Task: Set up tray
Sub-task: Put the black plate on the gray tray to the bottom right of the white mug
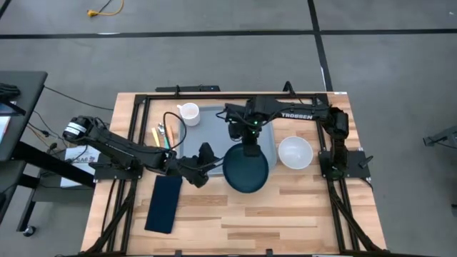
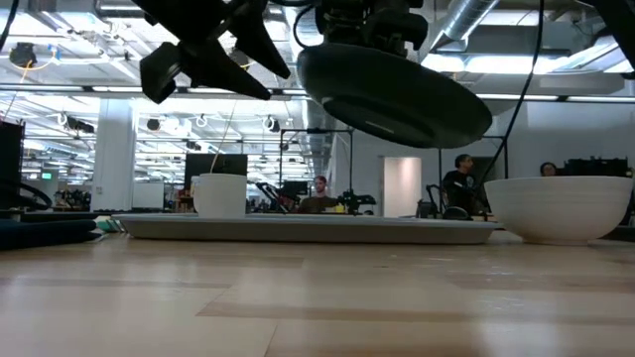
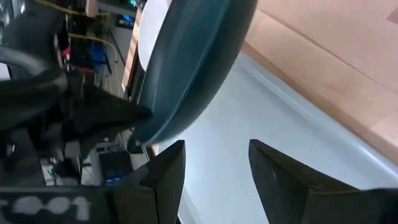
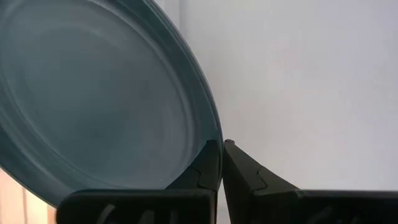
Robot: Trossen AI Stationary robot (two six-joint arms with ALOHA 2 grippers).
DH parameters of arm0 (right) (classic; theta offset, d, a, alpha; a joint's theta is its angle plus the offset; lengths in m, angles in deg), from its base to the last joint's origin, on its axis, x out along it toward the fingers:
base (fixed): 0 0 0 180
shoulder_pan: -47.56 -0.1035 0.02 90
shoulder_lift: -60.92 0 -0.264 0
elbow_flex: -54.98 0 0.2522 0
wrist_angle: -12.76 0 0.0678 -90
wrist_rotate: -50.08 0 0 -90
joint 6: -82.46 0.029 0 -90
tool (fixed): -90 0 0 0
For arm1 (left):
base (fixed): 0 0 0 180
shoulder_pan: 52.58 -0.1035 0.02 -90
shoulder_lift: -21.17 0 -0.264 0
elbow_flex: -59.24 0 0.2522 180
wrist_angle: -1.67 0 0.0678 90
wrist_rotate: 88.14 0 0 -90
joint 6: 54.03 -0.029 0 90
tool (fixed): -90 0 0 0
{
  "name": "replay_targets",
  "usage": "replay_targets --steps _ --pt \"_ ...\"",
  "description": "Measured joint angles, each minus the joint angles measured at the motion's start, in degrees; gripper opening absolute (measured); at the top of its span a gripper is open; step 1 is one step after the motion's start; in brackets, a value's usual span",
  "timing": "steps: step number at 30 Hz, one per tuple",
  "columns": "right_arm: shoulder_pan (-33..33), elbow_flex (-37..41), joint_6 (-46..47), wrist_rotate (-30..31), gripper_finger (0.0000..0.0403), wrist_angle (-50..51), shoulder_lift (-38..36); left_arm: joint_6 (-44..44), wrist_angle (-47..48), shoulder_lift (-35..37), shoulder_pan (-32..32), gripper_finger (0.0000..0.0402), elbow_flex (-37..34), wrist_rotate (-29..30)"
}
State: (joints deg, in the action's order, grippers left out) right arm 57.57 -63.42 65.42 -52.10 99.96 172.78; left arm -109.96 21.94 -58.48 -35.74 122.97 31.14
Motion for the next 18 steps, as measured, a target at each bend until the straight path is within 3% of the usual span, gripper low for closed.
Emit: replay_targets --steps 10,18 --pt "-0.2 0.0 0.2 -1.3 0.0001 -2.5 0.0 -5.4 -1.2 0.0 0.7 0.0170 0.0 0.7" --pt "-0.2 0.0 0.0 -3.0 0.0000 -3.4 0.0 -8.9 -3.6 0.0 1.1 0.0170 0.0 6.9"
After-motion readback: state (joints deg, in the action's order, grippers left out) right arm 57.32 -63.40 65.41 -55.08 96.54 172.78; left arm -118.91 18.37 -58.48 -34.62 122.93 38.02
